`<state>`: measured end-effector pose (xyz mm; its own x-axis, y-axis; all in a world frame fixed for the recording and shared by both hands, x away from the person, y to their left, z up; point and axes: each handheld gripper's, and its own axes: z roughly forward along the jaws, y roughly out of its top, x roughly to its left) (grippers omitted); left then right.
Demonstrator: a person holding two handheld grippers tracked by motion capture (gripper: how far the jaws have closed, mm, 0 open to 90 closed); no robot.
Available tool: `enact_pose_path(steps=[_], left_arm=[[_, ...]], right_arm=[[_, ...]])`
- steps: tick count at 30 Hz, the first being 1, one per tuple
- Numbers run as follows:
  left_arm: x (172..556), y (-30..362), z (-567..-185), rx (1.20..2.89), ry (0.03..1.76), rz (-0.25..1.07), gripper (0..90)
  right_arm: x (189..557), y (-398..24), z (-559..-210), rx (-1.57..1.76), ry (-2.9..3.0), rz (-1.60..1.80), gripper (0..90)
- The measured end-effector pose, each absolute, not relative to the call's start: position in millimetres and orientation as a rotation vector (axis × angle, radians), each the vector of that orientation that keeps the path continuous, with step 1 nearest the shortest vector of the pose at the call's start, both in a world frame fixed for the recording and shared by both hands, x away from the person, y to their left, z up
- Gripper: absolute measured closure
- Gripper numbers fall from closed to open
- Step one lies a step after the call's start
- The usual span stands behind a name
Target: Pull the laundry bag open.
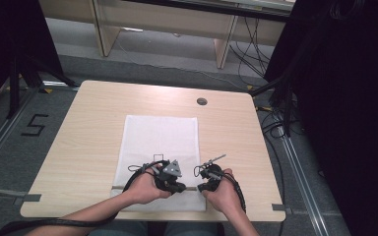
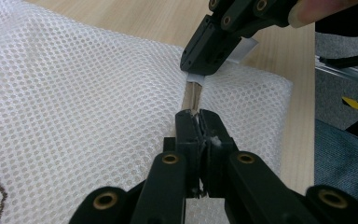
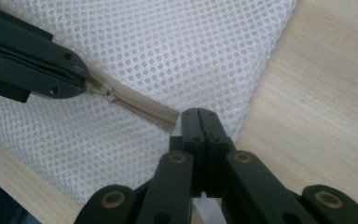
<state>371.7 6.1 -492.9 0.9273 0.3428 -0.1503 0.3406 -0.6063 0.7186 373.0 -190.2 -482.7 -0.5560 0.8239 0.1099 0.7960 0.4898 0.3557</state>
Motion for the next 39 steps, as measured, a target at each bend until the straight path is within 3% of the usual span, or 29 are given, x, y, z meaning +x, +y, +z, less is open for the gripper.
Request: enact_pose_path(steps=[39], left_arm=[[372,33,-486,2.271,0.471,0.016,87.3]], right_arm=[[373,-191,-483,1.453,2.644,0.593,90.0]])
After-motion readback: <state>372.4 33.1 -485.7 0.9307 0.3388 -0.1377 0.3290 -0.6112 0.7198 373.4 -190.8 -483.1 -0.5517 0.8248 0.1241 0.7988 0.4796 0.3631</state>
